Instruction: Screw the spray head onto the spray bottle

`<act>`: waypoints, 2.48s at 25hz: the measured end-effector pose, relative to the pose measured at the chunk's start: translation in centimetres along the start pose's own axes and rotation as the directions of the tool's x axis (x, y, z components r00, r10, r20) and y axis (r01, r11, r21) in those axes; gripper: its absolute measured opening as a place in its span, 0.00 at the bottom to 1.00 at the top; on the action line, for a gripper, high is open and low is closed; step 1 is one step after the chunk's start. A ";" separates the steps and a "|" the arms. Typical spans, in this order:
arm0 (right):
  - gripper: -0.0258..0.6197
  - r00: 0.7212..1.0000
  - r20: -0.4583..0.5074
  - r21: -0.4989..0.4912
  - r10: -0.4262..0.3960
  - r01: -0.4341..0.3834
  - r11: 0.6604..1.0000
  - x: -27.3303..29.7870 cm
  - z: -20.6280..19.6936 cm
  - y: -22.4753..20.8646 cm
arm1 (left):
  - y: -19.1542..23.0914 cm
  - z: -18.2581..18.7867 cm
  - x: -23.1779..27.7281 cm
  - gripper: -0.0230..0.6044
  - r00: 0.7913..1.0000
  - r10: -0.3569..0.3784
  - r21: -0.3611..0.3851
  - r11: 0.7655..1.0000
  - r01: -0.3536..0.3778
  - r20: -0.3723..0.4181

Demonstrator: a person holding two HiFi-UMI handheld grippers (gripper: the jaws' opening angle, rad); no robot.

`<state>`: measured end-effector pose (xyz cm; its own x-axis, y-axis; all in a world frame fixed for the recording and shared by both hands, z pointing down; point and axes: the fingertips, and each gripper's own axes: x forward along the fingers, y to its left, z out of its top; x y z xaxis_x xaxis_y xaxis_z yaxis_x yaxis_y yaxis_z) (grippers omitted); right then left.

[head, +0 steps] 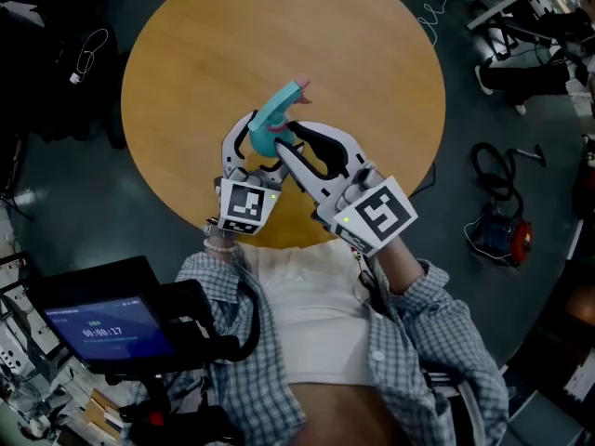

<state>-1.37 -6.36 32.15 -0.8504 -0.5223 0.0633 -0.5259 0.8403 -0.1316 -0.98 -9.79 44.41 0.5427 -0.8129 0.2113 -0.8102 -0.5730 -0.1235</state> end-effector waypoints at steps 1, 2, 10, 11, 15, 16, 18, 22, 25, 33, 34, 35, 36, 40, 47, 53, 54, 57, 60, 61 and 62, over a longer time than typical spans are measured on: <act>0.18 0.998 -0.008 -0.021 0.055 -0.055 0.998 -0.6 0.3 -0.1 | -0.4 0.3 -0.2 0.73 0.999 -0.041 -0.001 0.999 0.041 0.011; 0.22 0.996 -0.017 -0.036 0.092 -0.093 0.995 -1.3 0.6 -0.6 | -0.6 0.4 -0.3 0.73 0.997 -0.074 0.003 0.997 0.074 0.018; 0.42 0.924 -0.104 -0.090 0.368 -0.377 0.922 -2.5 2.8 -2.6 | -2.7 1.0 -1.4 0.73 0.966 -0.255 0.002 0.967 0.256 0.034; 0.42 0.911 -0.111 -0.075 0.397 -0.406 0.911 -2.2 2.7 -2.4 | -3.2 1.0 -1.4 0.73 0.960 -0.277 0.005 0.961 0.277 0.032; 0.42 0.846 -0.157 -0.029 0.510 -0.520 0.854 -1.3 1.4 -0.8 | -5.0 0.2 -1.5 0.73 0.941 -0.337 0.045 0.941 0.337 0.000; 0.42 0.832 -0.166 -0.030 0.529 -0.540 0.841 -1.2 1.2 -0.3 | -5.4 -0.2 -1.5 0.73 0.938 -0.348 0.050 0.936 0.348 -0.007; 0.38 0.815 -0.181 -0.050 0.551 -0.567 0.822 -1.1 0.7 0.6 | -5.8 -0.7 -1.5 0.73 0.935 -0.355 0.051 0.933 0.355 -0.016; 0.23 0.817 -0.224 -0.089 0.531 -0.560 0.824 -1.2 -0.1 1.6 | -5.2 -1.4 -1.3 0.73 0.949 -0.313 0.070 0.946 0.315 -0.047; 0.23 0.872 -0.242 -0.139 0.425 -0.465 0.874 -0.7 -0.6 1.7 | -4.2 -1.9 -0.8 0.73 0.971 -0.226 0.098 0.967 0.234 -0.081; 0.23 0.999 -0.030 -0.027 -0.040 0.039 0.999 1.1 0.9 -0.9 | -1.2 -0.9 0.7 0.73 0.997 0.026 0.050 0.998 -0.022 -0.071; 0.23 0.995 -0.016 -0.013 -0.097 0.097 0.995 1.0 0.9 -1.5 | -0.9 -0.9 0.8 0.73 0.996 0.052 0.059 0.997 -0.048 -0.079; 0.23 0.988 -0.007 0.002 -0.154 0.154 0.988 0.9 0.9 -2.0 | -0.7 -1.0 0.8 0.73 0.993 0.078 0.074 0.995 -0.071 -0.090; 0.23 0.978 0.000 0.012 -0.207 0.207 0.978 0.7 0.8 -2.3 | -0.6 -1.1 0.9 0.73 0.990 0.100 0.092 0.992 -0.091 -0.103; 0.23 0.959 0.007 -0.009 -0.285 0.285 0.959 0.4 0.0 -2.5 | -0.7 -1.5 1.0 0.73 0.984 0.124 0.113 0.988 -0.109 -0.131; 0.32 0.997 -0.066 -0.063 0.037 -0.042 0.997 -0.1 0.3 -0.8 | -2.2 -0.9 0.7 0.73 0.996 -0.068 0.058 0.996 0.071 -0.053; 0.33 0.965 0.007 -0.040 0.261 -0.261 0.965 -3.8 3.0 0.0 | -1.5 -1.3 0.1 0.73 0.995 -0.097 0.011 0.995 0.097 -0.039; 0.33 0.965 0.034 -0.028 0.260 -0.259 0.966 -4.4 3.6 -0.6 | -1.2 -1.5 0.0 0.73 0.995 -0.091 0.007 0.996 0.091 -0.041; 0.23 0.984 0.089 -0.014 0.155 -0.154 0.988 -5.8 4.7 -3.9 | -0.5 -1.4 -0.3 0.73 0.996 -0.071 0.004 0.997 0.071 -0.049; 0.03 1.000 0.005 -0.130 0.022 -0.022 0.991 -5.1 3.6 -6.1 | -0.2 -1.0 -0.4 0.73 0.997 -0.062 0.009 0.998 0.063 -0.049; 0.03 0.999 -0.033 -0.173 0.004 -0.009 0.985 -4.5 3.0 -6.1 | -0.2 -1.0 -0.4 0.73 0.997 -0.062 0.012 0.998 0.063 -0.048; 0.03 0.998 -0.064 -0.198 -0.010 -0.003 0.980 -4.0 2.4 -6.1 | -0.3 -0.9 -0.4 0.73 0.997 -0.063 0.013 0.998 0.064 -0.048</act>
<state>5.22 -9.73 30.37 -0.8442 -0.5206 0.1278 -0.5164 0.8538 0.0666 -1.15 -9.23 45.28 0.5813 -0.7694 0.2649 -0.7711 -0.6248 -0.1225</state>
